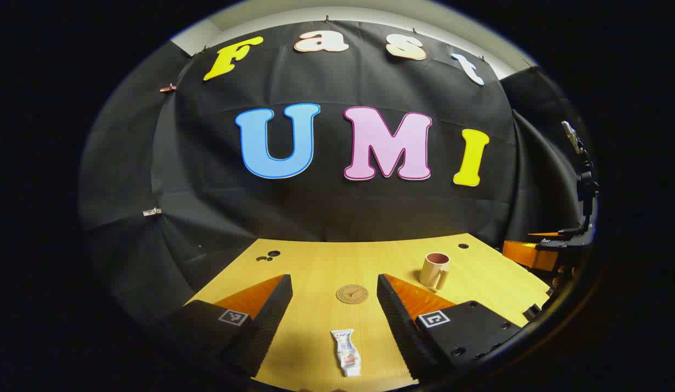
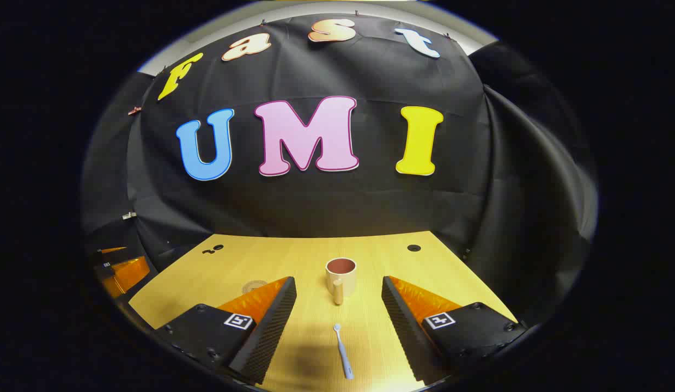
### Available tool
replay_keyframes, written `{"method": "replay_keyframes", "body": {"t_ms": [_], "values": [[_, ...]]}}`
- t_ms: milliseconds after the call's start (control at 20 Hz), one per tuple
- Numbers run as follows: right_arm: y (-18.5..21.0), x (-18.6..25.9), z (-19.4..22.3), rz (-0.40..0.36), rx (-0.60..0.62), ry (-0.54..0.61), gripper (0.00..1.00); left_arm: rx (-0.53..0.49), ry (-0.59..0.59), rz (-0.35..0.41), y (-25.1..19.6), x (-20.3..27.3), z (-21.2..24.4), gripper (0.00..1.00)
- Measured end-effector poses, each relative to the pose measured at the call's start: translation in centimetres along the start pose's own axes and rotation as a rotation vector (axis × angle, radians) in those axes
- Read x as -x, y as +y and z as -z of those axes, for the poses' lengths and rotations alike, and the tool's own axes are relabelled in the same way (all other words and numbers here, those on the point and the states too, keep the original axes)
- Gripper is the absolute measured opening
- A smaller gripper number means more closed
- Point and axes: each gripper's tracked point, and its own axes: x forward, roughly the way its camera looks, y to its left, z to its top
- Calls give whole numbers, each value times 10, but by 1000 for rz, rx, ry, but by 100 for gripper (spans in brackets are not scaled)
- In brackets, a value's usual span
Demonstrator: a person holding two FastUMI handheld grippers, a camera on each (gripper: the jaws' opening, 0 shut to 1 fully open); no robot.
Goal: Put the toothbrush and toothpaste on the desktop into the cup, then pick up the cup and place it on the coaster on the desktop.
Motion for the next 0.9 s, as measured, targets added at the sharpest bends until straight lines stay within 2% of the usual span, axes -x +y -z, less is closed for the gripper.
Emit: {"method": "replay_keyframes", "body": {"t_ms": [500,900], "values": [[0,-11,15,-5,4,56,97,6,33,1,1,-11,12,97],[15,-22,23,-53,-7,100,97,18,94,9,1,-17,31,97]]}}
